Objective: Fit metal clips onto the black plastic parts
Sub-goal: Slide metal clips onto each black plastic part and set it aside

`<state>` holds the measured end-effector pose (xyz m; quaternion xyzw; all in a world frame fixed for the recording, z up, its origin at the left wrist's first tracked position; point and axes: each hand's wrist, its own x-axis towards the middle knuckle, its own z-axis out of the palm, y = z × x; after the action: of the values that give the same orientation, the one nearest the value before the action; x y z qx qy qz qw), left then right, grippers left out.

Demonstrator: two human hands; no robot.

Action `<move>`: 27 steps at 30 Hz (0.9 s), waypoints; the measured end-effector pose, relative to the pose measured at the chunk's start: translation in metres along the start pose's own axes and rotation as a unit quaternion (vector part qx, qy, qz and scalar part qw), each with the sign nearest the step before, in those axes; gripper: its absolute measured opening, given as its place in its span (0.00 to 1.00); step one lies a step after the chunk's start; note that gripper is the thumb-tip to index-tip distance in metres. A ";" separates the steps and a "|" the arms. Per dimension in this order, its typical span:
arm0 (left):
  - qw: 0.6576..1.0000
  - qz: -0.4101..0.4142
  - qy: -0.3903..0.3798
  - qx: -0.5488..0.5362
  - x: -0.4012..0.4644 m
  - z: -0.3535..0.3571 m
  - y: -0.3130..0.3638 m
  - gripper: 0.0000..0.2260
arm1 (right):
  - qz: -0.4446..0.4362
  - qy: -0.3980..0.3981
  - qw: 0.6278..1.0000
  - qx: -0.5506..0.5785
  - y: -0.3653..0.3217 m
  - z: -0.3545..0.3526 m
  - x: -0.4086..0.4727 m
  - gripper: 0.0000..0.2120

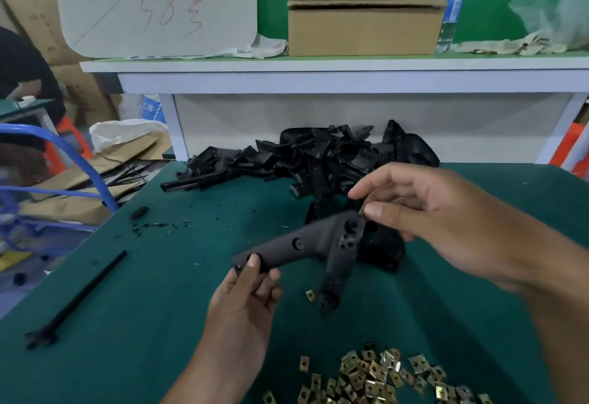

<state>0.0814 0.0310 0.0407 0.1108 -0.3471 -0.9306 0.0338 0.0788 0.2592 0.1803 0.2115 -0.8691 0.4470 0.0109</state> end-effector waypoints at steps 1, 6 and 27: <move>1.000 -0.003 0.005 -0.011 0.001 -0.002 -0.001 0.08 | -0.007 0.000 1.000 0.009 0.000 0.002 0.003 0.07; 0.999 -0.027 -0.027 -0.021 -0.001 -0.004 -0.011 0.12 | 0.026 -0.015 0.995 0.095 0.010 0.007 0.009 0.10; 0.820 0.406 -0.168 0.367 -0.038 0.011 0.003 0.17 | -0.031 -0.138 0.980 -0.137 -0.022 0.029 -0.013 0.07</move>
<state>0.1156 0.0415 0.0575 -0.1939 -0.6767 -0.6407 0.3066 0.1042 0.2302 0.1775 0.2944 -0.9083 0.2897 -0.0668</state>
